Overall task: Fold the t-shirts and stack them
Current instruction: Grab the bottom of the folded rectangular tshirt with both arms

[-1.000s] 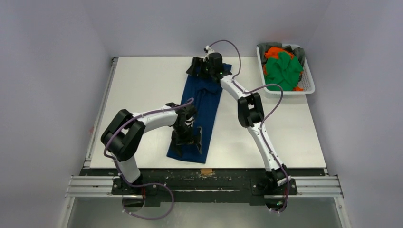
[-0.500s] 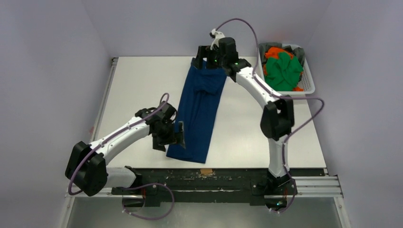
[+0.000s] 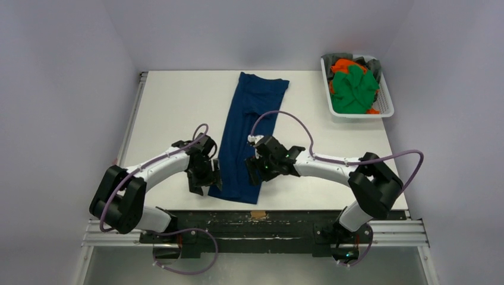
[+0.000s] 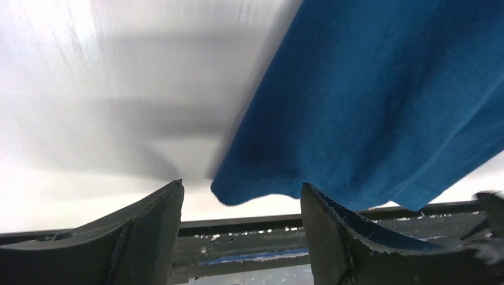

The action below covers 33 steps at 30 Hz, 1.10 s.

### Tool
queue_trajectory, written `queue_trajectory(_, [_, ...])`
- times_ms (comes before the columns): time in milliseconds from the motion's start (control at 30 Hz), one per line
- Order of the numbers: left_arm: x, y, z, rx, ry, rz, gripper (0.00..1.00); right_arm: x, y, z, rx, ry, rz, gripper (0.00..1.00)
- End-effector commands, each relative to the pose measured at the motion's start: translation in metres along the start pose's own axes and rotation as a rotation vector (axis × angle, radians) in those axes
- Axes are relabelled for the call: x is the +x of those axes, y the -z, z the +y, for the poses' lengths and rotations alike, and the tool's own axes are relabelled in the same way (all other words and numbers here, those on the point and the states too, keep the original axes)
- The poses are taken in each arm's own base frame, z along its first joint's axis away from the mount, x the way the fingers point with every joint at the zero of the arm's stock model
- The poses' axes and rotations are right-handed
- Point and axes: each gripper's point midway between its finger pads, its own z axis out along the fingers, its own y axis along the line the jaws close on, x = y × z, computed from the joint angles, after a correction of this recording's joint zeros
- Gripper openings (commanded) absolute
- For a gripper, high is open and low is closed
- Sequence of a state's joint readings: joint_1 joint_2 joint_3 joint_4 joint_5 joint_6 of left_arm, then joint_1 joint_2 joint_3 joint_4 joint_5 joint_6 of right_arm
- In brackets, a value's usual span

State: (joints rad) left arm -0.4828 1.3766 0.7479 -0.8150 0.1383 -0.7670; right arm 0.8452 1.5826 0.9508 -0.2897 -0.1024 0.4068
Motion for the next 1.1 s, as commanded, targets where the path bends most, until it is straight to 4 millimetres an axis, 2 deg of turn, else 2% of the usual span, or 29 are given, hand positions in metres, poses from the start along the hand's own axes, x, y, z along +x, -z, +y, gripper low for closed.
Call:
queue_trajectory(0, [-0.013,-0.01,-0.005,0.002,0.009,-0.037,0.66,0.009,0.016,0.024,0.007,0.01,-0.036,0.66])
queue_trajectory(100, [-0.014,-0.018,0.0,-0.032,0.007,-0.023,0.61,0.033,0.012,0.036,0.011,0.055,0.014,0.64])
queue_trajectory(233, [-0.009,-0.029,-0.001,-0.044,-0.005,0.013,0.46,0.058,0.004,0.041,0.033,0.088,0.084,0.63])
queue_trajectory(300, [-0.007,-0.032,0.001,-0.066,-0.008,0.023,0.32,0.067,0.0,0.041,0.048,0.099,0.112,0.62])
queue_trajectory(400, [-0.004,-0.031,0.012,-0.123,0.003,0.024,0.03,0.078,-0.004,0.043,0.067,0.116,0.141,0.6])
queue_trajectory(433, [-0.004,-0.03,0.016,-0.139,0.005,0.023,0.0,0.083,-0.006,0.044,0.068,0.123,0.15,0.59])
queue_trajectory(567, [0.0,-0.023,0.022,-0.156,0.003,0.023,0.0,0.105,-0.01,0.04,0.104,0.144,0.202,0.57])
queue_trajectory(667, [0.002,-0.019,0.023,-0.157,-0.001,0.019,0.0,0.11,-0.009,0.028,0.169,0.147,0.209,0.5])
queue_trajectory(800, [0.005,-0.01,0.022,-0.146,0.001,0.023,0.0,0.114,0.002,0.018,0.221,0.127,0.207,0.15])
queue_trajectory(867, [0.009,-0.003,0.021,-0.129,0.001,0.022,0.0,0.118,0.01,0.018,0.204,0.119,0.197,0.08])
queue_trajectory(967, [0.017,0.008,0.021,-0.109,-0.011,-0.002,0.0,0.123,0.02,0.029,0.103,0.11,0.174,0.01])
queue_trajectory(1067, [0.03,0.021,0.013,-0.055,-0.033,0.001,0.0,0.125,0.028,0.051,-0.04,0.103,0.162,0.0])
